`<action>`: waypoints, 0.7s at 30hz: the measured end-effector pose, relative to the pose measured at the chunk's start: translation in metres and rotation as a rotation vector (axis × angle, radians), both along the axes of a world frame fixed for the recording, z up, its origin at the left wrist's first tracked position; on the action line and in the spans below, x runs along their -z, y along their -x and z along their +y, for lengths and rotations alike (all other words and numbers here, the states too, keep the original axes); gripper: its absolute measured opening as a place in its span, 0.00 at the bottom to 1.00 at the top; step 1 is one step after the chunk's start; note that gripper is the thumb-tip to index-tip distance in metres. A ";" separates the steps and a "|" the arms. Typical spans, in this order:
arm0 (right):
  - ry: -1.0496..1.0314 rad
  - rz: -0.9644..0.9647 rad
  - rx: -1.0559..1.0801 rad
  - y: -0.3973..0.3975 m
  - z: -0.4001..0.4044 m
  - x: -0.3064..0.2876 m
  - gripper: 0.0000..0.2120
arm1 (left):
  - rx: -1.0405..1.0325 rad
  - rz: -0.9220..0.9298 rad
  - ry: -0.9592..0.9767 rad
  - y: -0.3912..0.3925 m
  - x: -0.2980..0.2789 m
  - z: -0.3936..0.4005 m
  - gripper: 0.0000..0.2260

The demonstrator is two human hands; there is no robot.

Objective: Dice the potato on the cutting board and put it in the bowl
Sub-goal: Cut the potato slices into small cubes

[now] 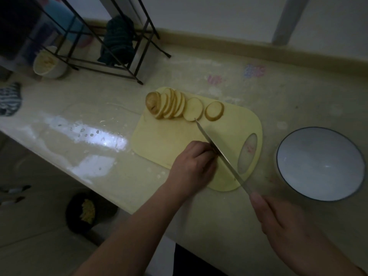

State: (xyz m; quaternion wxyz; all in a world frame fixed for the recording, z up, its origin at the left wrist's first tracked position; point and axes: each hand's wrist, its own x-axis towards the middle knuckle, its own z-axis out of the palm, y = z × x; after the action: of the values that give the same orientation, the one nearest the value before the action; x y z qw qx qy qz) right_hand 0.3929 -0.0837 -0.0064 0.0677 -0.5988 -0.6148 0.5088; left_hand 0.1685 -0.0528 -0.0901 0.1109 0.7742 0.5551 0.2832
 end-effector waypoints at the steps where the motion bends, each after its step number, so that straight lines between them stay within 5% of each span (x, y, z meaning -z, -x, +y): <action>1: -0.005 0.002 -0.004 0.000 0.000 -0.001 0.34 | -0.001 0.001 0.001 0.000 -0.001 0.000 0.05; 12: 0.050 -0.045 0.077 -0.009 -0.015 -0.010 0.31 | -0.013 0.012 -0.009 0.002 0.000 0.001 0.06; 16: 0.050 -0.105 -0.029 -0.007 -0.011 -0.006 0.50 | -0.025 -0.016 -0.007 0.001 0.002 0.001 0.05; 21: 0.040 -0.083 -0.059 0.005 0.001 -0.002 0.33 | -0.023 -0.032 -0.019 0.000 0.002 0.002 0.04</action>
State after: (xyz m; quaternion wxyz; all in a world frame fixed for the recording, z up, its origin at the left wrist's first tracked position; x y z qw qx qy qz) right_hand 0.3883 -0.0826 -0.0045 0.0152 -0.6020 -0.6244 0.4975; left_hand 0.1686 -0.0509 -0.0922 0.1090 0.7643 0.5593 0.3020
